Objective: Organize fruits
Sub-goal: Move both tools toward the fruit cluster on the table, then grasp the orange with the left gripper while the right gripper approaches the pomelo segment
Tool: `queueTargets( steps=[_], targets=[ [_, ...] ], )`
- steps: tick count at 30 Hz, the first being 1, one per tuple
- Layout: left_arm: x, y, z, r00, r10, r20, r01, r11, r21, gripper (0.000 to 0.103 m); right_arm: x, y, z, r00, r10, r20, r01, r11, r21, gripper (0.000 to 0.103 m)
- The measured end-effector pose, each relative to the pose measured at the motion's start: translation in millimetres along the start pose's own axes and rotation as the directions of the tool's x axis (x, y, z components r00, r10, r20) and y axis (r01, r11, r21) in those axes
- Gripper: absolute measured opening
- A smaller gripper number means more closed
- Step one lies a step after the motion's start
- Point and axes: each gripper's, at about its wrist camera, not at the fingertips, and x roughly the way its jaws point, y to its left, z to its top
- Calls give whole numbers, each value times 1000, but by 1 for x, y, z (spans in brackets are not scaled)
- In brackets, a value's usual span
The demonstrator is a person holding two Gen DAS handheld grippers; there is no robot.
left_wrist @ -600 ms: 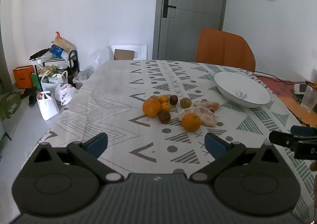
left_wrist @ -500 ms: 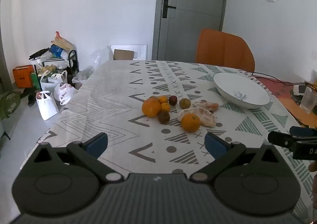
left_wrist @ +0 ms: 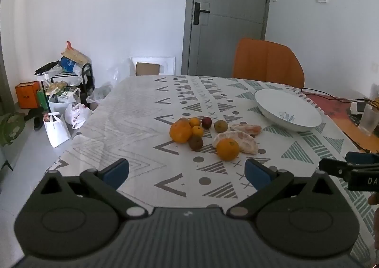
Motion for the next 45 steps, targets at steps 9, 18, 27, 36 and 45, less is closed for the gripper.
queueTargets(
  steps=[9, 18, 27, 36, 45],
  targets=[
    [5, 5, 3, 1000, -1, -1, 1, 999, -36, 103, 5, 5, 2, 1000, -5, 24, 6, 999, -32, 103],
    [29, 2, 5, 1000, -29, -1, 29, 999, -28, 101, 17, 8, 8, 999, -28, 41, 30, 999, -46, 103],
    [52, 2, 9, 998, -62, -14, 61, 995, -73, 101, 37, 10, 9, 999, -31, 34, 33, 998, -48, 103],
    [78, -5, 9, 995, -91, -39, 88, 993, -75, 91, 62, 11, 3, 999, -16, -36, 14, 999, -52, 103],
    [104, -19, 12, 987, -139, -80, 135, 989, -55, 82, 77, 9, 0, 999, -8, -51, 6, 999, -35, 103]
  ],
)
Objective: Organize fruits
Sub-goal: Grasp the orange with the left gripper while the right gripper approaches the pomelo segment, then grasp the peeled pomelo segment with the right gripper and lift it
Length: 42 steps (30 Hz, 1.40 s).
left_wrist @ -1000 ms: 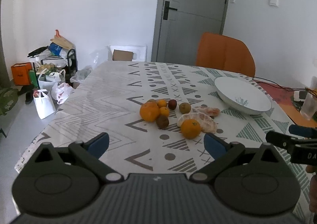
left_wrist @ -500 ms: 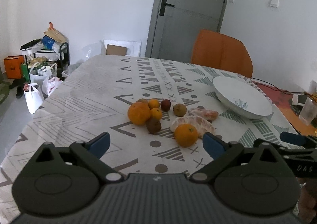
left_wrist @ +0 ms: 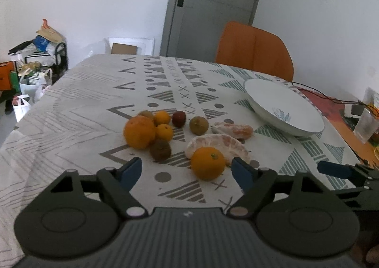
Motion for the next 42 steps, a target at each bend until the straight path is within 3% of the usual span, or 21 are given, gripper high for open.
queueTargets(
  steps=[7, 12, 16, 30, 42],
  targets=[
    [25, -7, 1, 998, -18, -56, 18, 1000, 8, 63, 9, -6, 0, 1000, 22, 1, -22, 999, 29, 103],
    [37, -10, 0, 998, -18, -60, 19, 1000, 13, 60, 15, -8, -1, 999, 47, -4, -46, 998, 42, 102],
    [38, -11, 0, 998, -41, -56, 42, 999, 15, 37, 21, -9, 1, 998, 54, -18, -53, 997, 51, 98],
    [16, 23, -4, 998, 22, -54, -24, 999, -45, 36, 40, 16, 11, 993, 113, -35, -113, 994, 8, 82],
    [3, 57, -8, 996, 84, -33, -87, 990, -110, 36, 59, 41, 23, 990, 127, -55, -132, 987, -96, 73]
  ],
)
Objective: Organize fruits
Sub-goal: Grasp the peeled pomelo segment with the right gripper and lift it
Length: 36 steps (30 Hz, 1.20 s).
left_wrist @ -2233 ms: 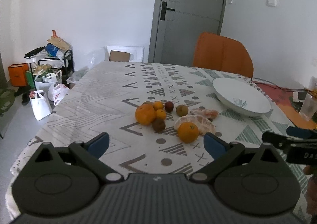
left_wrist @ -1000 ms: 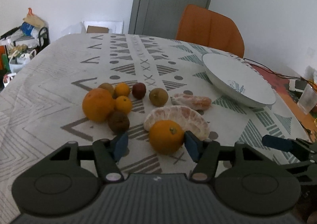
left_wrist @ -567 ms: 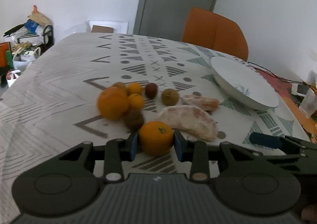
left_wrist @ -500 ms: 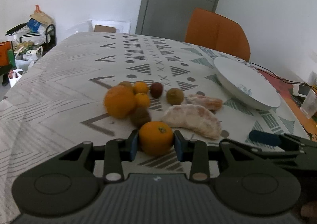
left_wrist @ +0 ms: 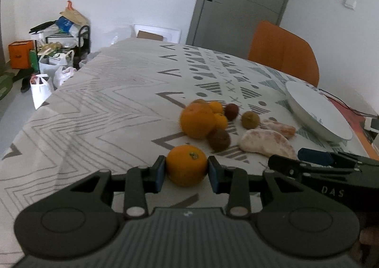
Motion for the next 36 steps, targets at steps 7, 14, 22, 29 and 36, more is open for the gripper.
queueTargets(
  steps=[7, 14, 22, 29, 36],
  targets=[
    [-4, 16, -1, 1000, 21, 15, -20, 999, -30, 36, 17, 5, 8, 1000, -21, -4, 21, 998, -57, 72],
    [-5, 16, -2, 999, 29, 24, -28, 999, -37, 36, 19, 19, 9, 1000, -14, 2, 14, 993, -119, 50],
    [-4, 5, -5, 998, 52, 30, -53, 998, 26, 36, 0, 15, -4, 999, 34, 13, -32, 995, -94, 37],
    [0, -4, -2, 997, 78, 15, -79, 995, 60, 36, -18, 1, -9, 998, 20, 57, -19, 1000, -9, 36],
    [-5, -30, 2, 999, 36, 30, -39, 995, 95, 36, -36, -18, -8, 994, 18, 106, -23, 999, 41, 16]
  ],
)
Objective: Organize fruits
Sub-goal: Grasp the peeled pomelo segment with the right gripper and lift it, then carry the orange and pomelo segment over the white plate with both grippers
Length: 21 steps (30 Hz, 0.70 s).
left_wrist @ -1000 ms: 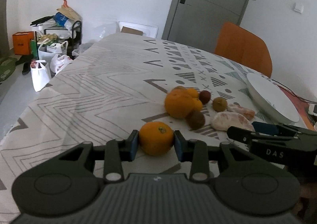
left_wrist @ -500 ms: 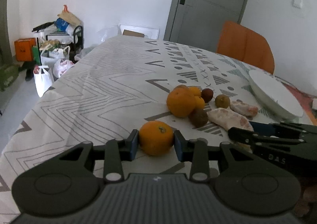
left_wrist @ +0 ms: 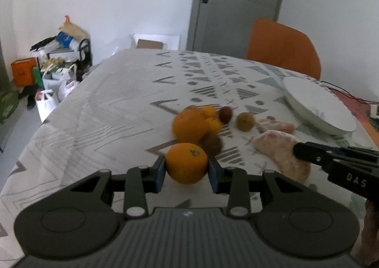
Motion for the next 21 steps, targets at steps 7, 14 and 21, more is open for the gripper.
queueTargets(
  steps=[7, 14, 21],
  targets=[
    [0, -24, 2, 1000, -20, -3, 20, 999, 31, 36, -10, -15, -6, 1000, -2, 6, 2, 1000, 27, 16],
    [1, -30, 1, 1000, -17, -8, 17, 999, 37, 36, -8, -28, -9, 999, -18, -34, 20, 998, 64, 28],
    [6, -14, -1, 1000, 9, -25, -9, 1000, 1, 36, 7, -13, -14, 998, 3, -68, -2, 1000, 16, 50]
  ],
)
